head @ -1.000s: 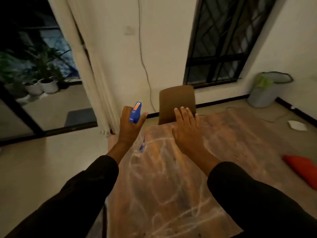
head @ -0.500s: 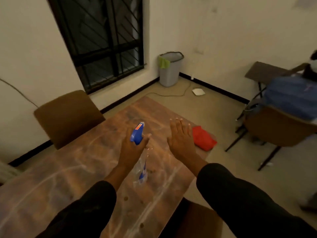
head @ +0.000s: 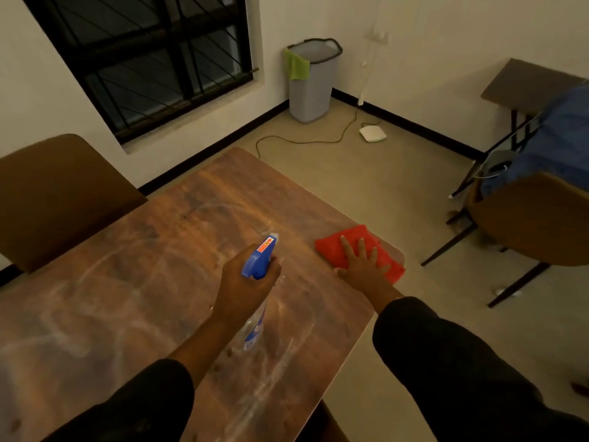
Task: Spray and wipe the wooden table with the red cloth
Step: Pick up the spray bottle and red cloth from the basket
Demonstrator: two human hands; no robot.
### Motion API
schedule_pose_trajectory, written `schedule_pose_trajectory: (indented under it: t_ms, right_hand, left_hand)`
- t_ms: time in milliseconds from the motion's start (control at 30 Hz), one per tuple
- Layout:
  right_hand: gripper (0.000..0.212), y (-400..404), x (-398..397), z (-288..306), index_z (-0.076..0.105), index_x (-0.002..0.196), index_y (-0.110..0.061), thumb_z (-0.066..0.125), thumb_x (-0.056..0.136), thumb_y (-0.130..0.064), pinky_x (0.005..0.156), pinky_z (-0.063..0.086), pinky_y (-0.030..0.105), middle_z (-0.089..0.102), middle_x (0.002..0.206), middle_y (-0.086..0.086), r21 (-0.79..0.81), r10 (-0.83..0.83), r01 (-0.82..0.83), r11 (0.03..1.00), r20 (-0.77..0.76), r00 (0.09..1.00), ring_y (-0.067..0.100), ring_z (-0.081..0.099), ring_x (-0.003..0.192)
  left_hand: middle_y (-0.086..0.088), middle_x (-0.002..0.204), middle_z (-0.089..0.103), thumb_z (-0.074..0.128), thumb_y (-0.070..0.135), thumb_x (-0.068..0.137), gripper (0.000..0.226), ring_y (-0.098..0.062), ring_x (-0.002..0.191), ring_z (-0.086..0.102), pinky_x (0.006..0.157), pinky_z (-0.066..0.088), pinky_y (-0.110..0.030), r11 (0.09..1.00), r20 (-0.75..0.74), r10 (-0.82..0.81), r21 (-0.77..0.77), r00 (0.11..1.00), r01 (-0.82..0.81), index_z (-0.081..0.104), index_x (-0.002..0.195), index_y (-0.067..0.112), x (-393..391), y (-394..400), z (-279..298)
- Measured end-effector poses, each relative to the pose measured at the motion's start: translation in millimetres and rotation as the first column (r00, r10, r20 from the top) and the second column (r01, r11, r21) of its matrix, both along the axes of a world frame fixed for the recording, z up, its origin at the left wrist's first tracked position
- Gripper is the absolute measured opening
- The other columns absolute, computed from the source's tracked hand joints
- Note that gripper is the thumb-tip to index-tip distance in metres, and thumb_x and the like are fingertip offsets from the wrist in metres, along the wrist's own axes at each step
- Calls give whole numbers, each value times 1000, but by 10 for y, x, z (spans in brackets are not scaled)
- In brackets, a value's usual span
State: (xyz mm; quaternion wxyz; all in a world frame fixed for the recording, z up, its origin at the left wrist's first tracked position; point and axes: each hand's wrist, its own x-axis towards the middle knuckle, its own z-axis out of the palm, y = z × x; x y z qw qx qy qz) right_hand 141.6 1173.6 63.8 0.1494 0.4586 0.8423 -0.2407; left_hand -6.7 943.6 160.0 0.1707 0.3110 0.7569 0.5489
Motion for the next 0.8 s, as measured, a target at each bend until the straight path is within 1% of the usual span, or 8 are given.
schedule_pose_trajectory:
  t_ms: [133,233,300,400,467,567,667,800]
  right_hand:
    - [56,-15,-192,-69,28,165,-29,42,111,-37,118,35,70,29,167,17,200,40,-44,979,26,999,48,29,152]
    - [44,-201,-479,77,49,153,-24,46,109,-24,110,47,48,55,150,15,110,27,-5,994,-198,980,38,56,132]
    - [40,-469,-779,242,58,144,-20,52,105,-17,102,49,41,66,138,14,27,-25,36,999,-344,939,35,64,121]
    - [35,-995,-1261,485,62,138,-20,55,104,-20,91,52,41,70,129,13,-28,-39,29,999,-462,886,35,67,114]
    - [36,-1373,-1560,597,61,139,-21,54,104,-23,89,55,41,71,125,13,-6,52,-63,998,-477,877,34,69,111]
    - [39,-2136,-2039,747,61,141,-22,55,103,-22,89,55,41,70,125,14,37,161,-165,986,-494,854,35,68,110]
    - [41,-3038,-2467,840,57,146,-22,55,105,-27,94,52,44,66,131,12,46,237,-250,967,-512,825,36,65,116]
    - [37,-4087,-2923,905,58,145,-19,52,109,-29,106,51,46,66,136,8,-8,253,-321,947,-595,763,32,65,122]
  left_hand:
    - [-19,71,66,71,16,86,15,-35,65,66,64,57,-48,997,18,75,16,997,-75,64,85,3,-193,-106,-15]
    - [-16,77,70,68,19,88,16,-31,72,70,69,59,-42,996,33,91,3,995,-91,64,90,4,-312,-328,59]
    - [-20,79,68,67,21,90,18,-35,72,68,69,59,-44,992,33,123,8,992,-123,62,91,4,-416,-547,133]
    - [-21,77,68,67,27,90,23,-36,69,67,65,57,-42,978,-21,208,-8,978,-208,62,89,5,-613,-931,220]
    - [-20,75,67,67,28,89,24,-36,67,66,63,57,-39,964,-29,266,-5,963,-267,62,89,5,-749,-1254,286]
    - [-20,72,64,68,21,89,17,-37,63,64,60,57,-48,931,-62,364,13,929,-364,61,90,6,-1010,-1961,390]
    - [-19,71,62,68,15,88,9,-36,60,63,59,57,-48,895,-112,443,-5,889,-447,61,86,9,-1299,-2833,486]
    - [-17,67,62,68,14,87,9,-33,57,64,51,55,-36,815,-98,572,-45,815,-577,61,83,9,-1572,-4046,551]
